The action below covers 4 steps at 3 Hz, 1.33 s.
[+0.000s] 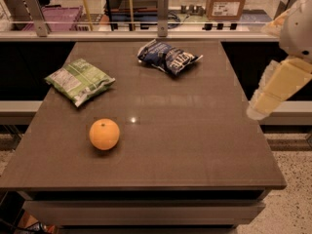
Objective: Pick green jalapeno chip bag
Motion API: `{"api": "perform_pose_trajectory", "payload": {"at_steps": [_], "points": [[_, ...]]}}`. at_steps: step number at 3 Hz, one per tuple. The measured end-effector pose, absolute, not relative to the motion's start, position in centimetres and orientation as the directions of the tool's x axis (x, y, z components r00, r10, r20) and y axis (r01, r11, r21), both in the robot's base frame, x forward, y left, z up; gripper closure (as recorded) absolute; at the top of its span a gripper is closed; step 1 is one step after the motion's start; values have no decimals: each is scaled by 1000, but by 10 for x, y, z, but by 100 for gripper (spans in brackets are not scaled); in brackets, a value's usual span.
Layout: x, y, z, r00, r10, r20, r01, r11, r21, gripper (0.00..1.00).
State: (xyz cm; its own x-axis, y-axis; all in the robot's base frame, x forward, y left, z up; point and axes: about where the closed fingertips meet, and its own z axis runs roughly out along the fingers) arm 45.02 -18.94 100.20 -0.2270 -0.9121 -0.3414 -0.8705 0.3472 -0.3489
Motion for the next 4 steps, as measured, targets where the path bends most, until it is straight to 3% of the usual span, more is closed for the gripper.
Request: {"api": "perform_pose_trajectory", "payload": {"at_steps": [2,4], "points": [[489,-142,1011,-248,-786,-566,-835,470,-287,0],[488,-144,1012,-275,-781,-561,-817,497,-292,0]]}}
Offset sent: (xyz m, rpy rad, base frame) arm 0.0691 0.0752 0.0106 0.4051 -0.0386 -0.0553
